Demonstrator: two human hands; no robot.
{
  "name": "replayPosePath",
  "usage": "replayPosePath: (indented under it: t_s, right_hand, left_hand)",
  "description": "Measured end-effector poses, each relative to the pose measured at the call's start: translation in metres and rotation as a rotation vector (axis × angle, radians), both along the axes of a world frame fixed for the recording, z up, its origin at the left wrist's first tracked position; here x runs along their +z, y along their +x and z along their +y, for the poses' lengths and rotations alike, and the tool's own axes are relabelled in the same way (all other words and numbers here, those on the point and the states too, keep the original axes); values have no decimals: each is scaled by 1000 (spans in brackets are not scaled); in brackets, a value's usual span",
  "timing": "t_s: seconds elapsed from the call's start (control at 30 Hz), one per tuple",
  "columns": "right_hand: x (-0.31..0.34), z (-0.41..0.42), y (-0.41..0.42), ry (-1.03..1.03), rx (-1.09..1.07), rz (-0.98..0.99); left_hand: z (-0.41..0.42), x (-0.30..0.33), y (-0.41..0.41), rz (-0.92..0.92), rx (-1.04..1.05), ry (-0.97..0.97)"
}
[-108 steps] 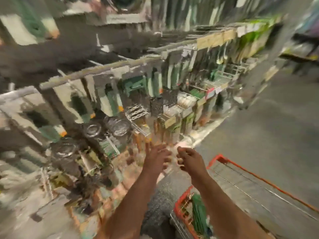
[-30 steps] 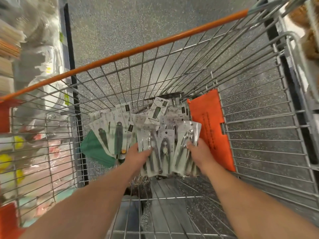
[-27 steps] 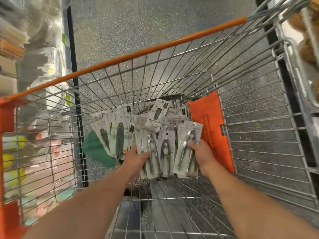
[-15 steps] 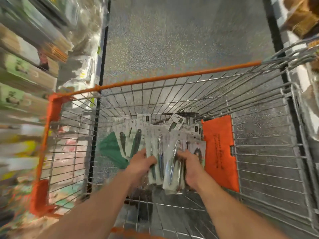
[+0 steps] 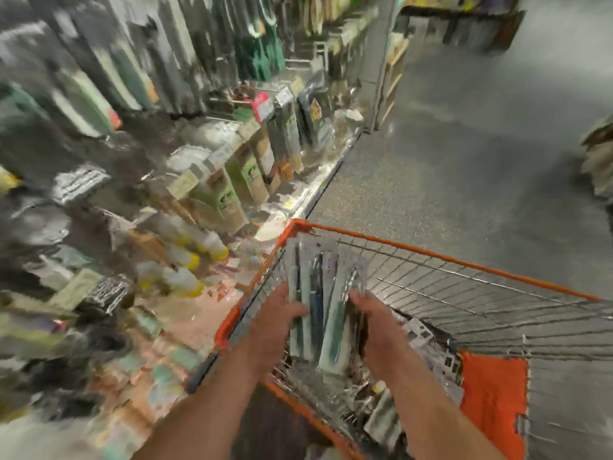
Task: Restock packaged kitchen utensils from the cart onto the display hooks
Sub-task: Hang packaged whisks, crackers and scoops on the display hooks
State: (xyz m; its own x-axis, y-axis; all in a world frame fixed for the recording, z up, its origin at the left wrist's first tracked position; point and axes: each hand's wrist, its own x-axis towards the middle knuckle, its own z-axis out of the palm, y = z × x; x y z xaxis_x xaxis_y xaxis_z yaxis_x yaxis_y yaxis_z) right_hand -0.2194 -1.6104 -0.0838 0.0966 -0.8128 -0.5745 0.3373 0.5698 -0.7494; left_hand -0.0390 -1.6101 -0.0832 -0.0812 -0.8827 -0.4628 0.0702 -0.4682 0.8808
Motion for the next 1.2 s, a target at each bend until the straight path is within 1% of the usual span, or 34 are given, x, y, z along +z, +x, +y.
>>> replayPosePath:
  t_s: [0.07,0.17,0.23,0.37,0.47,0.6,0.73,0.87,0.93,1.03,1.2]
  right_hand:
    - [25,4,41,-45,65,3]
    - [56,18,105,-107,160,72]
    - [76,32,154,-162,245,90]
    - [109,67,242,-288,429,77]
    - [126,99,305,-373,604,35]
    - [139,136,382,-376,726,22]
    - [144,162,441,-351,808,83]
    - [144,180,478,-421,957,108]
    - [148,187,491,-469,1024,109]
    - [152,189,508,-546,1107,117]
    - [157,172,529,-536,1177,92]
  left_hand:
    - [17,16,35,41,110,-59]
    - [45,33,85,111,286,-135]
    - [69,47,127,113,412,-165]
    - [129,79,202,37,543,-234]
    - [177,99,251,16,756,-310]
    - [239,108,304,-50,915,-395]
    - [285,107,338,-85,1151,-427]
    - [312,109,352,-37,1215,-443]
    - [323,112,357,-46,1261,-445]
    - [329,119,361,-32,1368,-425]
    - [326,133,367,68,1506,-387]
